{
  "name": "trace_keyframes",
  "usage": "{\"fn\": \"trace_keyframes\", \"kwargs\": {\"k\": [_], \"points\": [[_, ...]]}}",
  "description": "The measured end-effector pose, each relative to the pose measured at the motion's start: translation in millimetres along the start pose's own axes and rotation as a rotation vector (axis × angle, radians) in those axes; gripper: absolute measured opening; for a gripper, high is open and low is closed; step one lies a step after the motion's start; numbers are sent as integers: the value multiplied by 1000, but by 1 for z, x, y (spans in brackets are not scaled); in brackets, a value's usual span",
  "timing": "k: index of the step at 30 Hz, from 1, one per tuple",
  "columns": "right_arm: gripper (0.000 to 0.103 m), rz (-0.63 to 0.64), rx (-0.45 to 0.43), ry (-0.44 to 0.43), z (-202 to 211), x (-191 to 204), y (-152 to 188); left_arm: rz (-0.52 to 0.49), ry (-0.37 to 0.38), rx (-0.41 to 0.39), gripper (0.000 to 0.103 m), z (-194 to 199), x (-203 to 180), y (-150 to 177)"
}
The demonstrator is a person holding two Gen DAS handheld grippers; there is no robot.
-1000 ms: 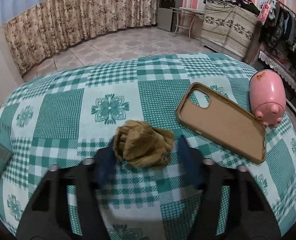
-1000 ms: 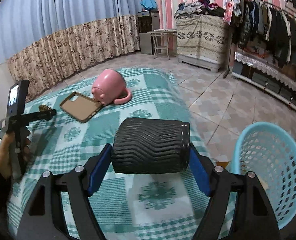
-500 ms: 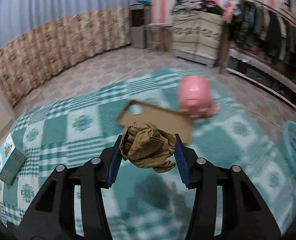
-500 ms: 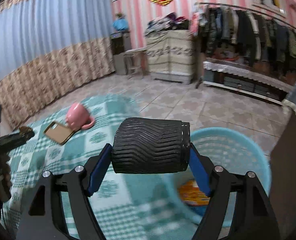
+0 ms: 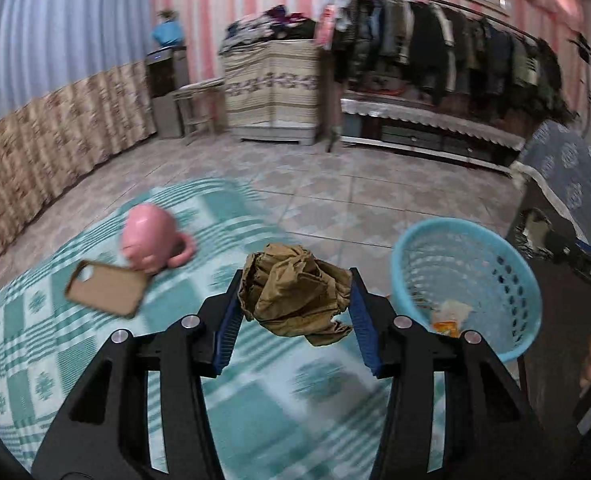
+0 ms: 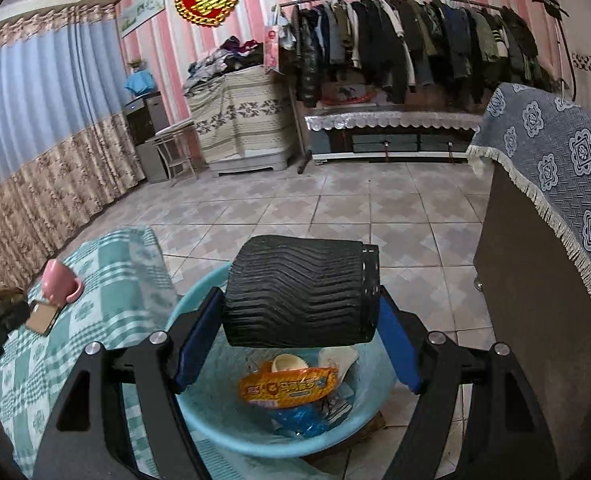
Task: Collect trash
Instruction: 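Carry the olive cloth and black container over the blue basket with both grippers, then open the left gripper to drop the cloth while the right drops the container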
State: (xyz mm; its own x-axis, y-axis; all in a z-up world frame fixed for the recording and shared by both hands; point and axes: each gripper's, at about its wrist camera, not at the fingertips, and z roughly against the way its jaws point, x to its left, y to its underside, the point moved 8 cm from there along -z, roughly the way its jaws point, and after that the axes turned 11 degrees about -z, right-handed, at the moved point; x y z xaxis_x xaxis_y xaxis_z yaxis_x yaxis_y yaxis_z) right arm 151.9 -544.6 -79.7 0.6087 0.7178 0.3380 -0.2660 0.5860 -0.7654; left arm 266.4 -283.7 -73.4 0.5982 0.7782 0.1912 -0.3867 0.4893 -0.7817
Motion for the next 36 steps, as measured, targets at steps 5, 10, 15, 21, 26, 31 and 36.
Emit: {"fn": "trace_keyframes", "kwargs": {"k": [5, 10, 15, 21, 26, 31, 36], "points": [[74, -48, 2, 18, -15, -30, -11, -38, 48, 12, 49, -26, -44, -15], [74, -84, 11, 46, -23, -51, -14, -48, 80, 20, 49, -48, -75, -24], [74, -77, 33, 66, -35, -59, -12, -59, 112, 53, 49, -77, -101, -21], [74, -75, 60, 67, -42, -59, -8, -104, 134, 71, 49, -106, -135, -27], [74, -87, 67, 71, -44, -66, -9, -141, 142, 77, 55, -116, -152, -32], [74, -91, 73, 68, -45, -67, -9, -138, 101, 36, 80, -107, -142, -40], [74, -52, 79, 61, -47, -55, -6, -74, 18, 19, 95, -103, -103, -47]]}}
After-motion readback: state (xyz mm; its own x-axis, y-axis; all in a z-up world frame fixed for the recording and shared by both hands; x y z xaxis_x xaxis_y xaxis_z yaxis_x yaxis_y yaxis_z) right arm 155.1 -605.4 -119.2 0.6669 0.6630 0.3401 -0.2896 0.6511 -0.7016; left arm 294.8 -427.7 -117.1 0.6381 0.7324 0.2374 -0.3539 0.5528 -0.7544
